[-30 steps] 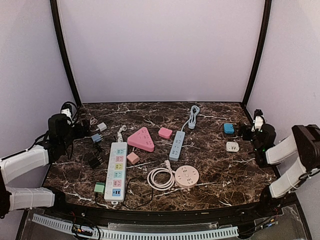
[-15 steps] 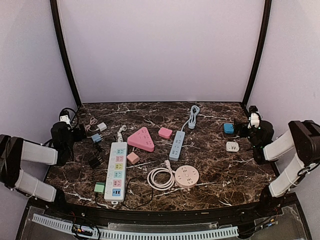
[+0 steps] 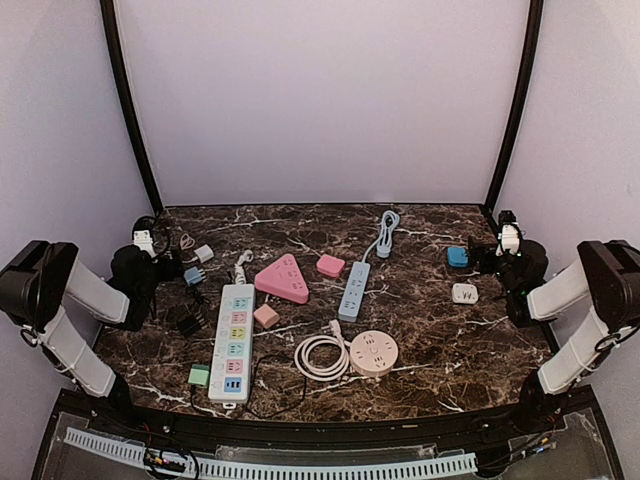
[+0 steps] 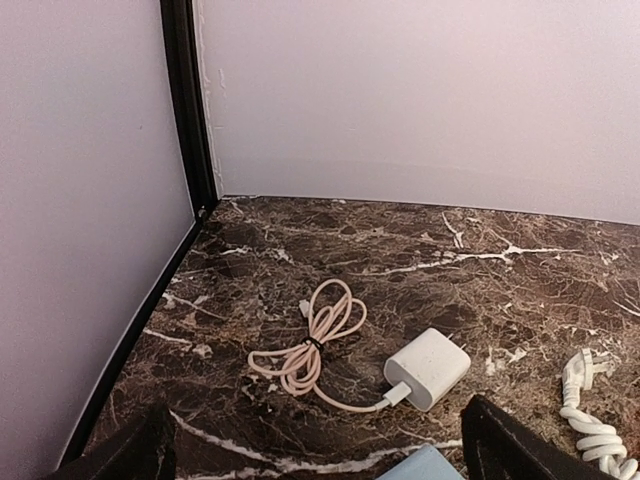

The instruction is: Pull the plug off the socket

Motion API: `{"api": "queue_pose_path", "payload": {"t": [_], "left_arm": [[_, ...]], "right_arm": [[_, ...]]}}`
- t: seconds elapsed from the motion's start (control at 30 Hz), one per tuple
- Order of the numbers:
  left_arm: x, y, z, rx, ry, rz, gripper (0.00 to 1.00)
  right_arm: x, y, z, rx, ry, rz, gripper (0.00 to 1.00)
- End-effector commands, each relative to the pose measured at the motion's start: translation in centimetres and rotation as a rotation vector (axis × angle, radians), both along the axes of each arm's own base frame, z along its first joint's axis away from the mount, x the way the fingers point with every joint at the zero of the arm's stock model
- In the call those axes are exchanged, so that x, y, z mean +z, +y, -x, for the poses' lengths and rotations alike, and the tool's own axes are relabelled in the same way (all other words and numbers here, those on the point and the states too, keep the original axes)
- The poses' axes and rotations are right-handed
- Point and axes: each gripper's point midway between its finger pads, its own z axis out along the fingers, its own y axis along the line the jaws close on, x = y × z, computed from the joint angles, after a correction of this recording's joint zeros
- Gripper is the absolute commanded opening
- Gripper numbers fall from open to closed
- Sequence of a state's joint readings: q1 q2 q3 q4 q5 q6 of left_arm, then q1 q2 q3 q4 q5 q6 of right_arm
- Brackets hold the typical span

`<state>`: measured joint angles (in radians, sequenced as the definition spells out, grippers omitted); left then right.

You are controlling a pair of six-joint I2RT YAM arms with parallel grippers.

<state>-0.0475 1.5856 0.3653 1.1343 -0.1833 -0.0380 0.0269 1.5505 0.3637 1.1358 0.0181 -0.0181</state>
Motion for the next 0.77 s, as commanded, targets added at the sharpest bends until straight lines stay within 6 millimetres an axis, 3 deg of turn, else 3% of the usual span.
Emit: {"api": "queue_pose_path", "payload": {"t": [0.0,0.73], "left_arm": [[1.91,-0.12,-0.56,-0.017,-0.064,-0.013,0.99],[1.81,-0.22,-0.58,-0.022,-0.061,-0.011,0.99]], "right_arm": [[1.10,-0.03,-0.46,0.005,-0.032,-0.005,0.99],[1.09,-0.29,-0.54,0.000,-0.028,-0.008,0.99]]}}
